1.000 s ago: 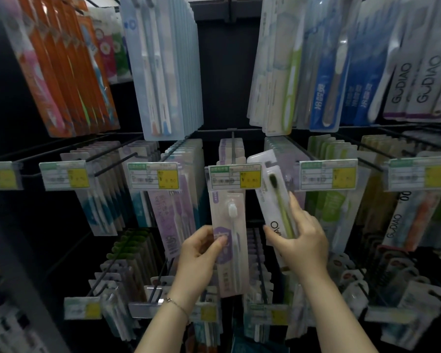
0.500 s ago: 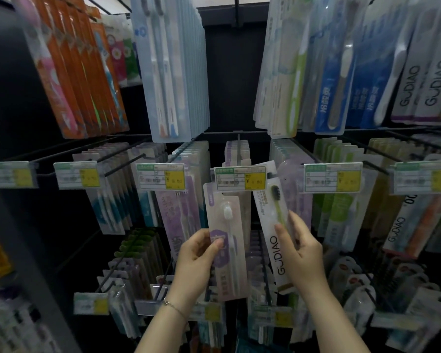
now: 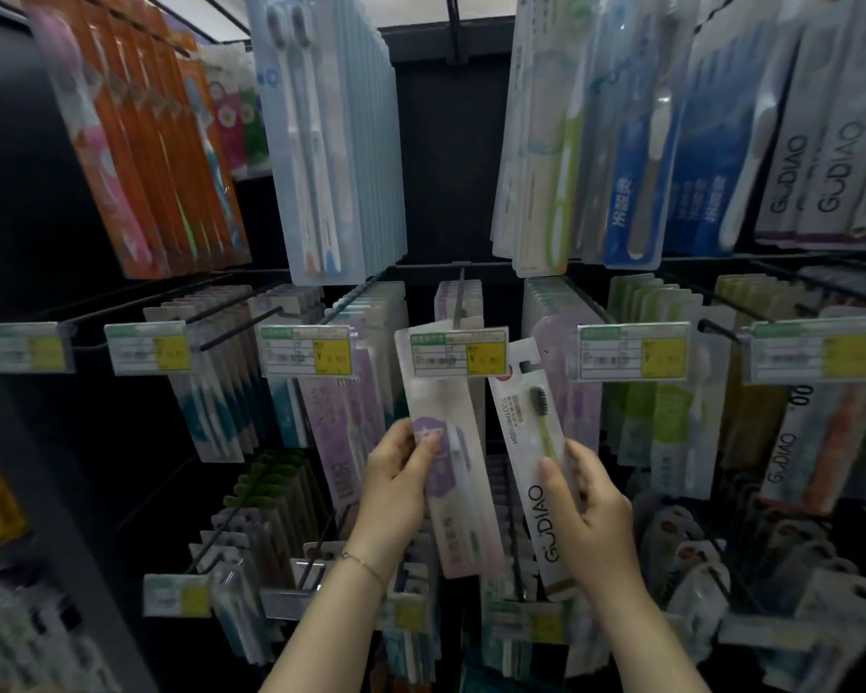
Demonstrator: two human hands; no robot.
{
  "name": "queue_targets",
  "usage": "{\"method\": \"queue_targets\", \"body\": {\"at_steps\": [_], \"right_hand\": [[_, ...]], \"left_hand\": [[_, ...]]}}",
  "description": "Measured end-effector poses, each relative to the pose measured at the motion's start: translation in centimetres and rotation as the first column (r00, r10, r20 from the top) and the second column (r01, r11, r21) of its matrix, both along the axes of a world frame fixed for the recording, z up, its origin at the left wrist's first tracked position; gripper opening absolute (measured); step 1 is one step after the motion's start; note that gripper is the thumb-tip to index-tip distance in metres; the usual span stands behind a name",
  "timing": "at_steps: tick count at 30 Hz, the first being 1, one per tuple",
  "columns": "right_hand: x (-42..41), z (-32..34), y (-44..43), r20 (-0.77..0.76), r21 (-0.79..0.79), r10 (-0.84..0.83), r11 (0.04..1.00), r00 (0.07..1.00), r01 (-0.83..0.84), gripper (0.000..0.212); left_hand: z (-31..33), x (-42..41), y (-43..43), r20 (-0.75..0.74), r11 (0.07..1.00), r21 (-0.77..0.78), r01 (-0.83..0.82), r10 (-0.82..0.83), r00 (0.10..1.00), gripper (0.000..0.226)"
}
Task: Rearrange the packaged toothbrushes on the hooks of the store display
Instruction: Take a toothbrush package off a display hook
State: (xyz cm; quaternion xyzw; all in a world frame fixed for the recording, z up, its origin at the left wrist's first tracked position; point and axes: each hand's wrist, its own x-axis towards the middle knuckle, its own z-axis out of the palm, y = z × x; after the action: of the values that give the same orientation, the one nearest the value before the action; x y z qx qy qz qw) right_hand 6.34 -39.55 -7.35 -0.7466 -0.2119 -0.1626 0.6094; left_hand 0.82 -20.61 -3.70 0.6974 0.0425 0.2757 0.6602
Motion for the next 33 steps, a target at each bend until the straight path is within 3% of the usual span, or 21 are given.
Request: {"method": "queue_targets", "body": {"at_steps": [6,8,10,14,20,25,31,33], "right_hand": [[-0.3,0.0,-1.0,-0.022,0.002,-0.028,1.000,0.999,0.028,0.022],[-0.2,-0.2,-1.4,-0.041,-0.020,-0.033,0.999,0.999,0.032,0.034],[-0.1,-0.3,-1.7,-0.048,-0.033,-0.039,0.999,0.998,0.038,0.042],[-0.2,-0.3,-2.5,-0.038,-0.039,-0.058,0.998,0.998,0.057,0.039],[0.4,-0.5,-4.1,-0.027,-0.104,-0.048,0.994,0.998,0.045,0.045],[0.8,-0.5,-5.3,-0.007,-0.158,-0.046,0.986,0.999,0.045,0.032],[1.0,-1.2,-6.4,0.003,-0.212,-0.040,0.976,0.999,0.040,0.040],[0.8,-1.1,-6.6,-0.011,-0.210,-0.037,0.977,0.999,0.034,0.045]], "left_hand": [[0.7,0.9,-0.8,-0.032,0.999,0.015,0.046,-0.045,0.998,0.019],[0.4,1.2,-0.8,-0.053,0.999,0.037,0.025,-0.023,0.998,0.018],[-0.1,1.4,-0.5,-0.054,0.996,0.089,-0.009,0.014,0.998,0.018],[-0.9,1.7,-0.5,-0.029,0.975,0.176,-0.134,0.142,0.989,0.008],[-2.4,1.1,-1.8,-0.044,0.953,0.100,-0.287,0.292,0.955,0.011],[-3.2,0.3,-2.3,-0.049,0.926,0.063,-0.372,0.376,0.925,0.016],[-4.3,-1.1,-4.0,-0.001,0.861,0.069,-0.503,0.505,0.863,0.012],[-4.0,-1.2,-4.9,0.044,0.870,0.105,-0.481,0.479,0.876,0.011]]}}
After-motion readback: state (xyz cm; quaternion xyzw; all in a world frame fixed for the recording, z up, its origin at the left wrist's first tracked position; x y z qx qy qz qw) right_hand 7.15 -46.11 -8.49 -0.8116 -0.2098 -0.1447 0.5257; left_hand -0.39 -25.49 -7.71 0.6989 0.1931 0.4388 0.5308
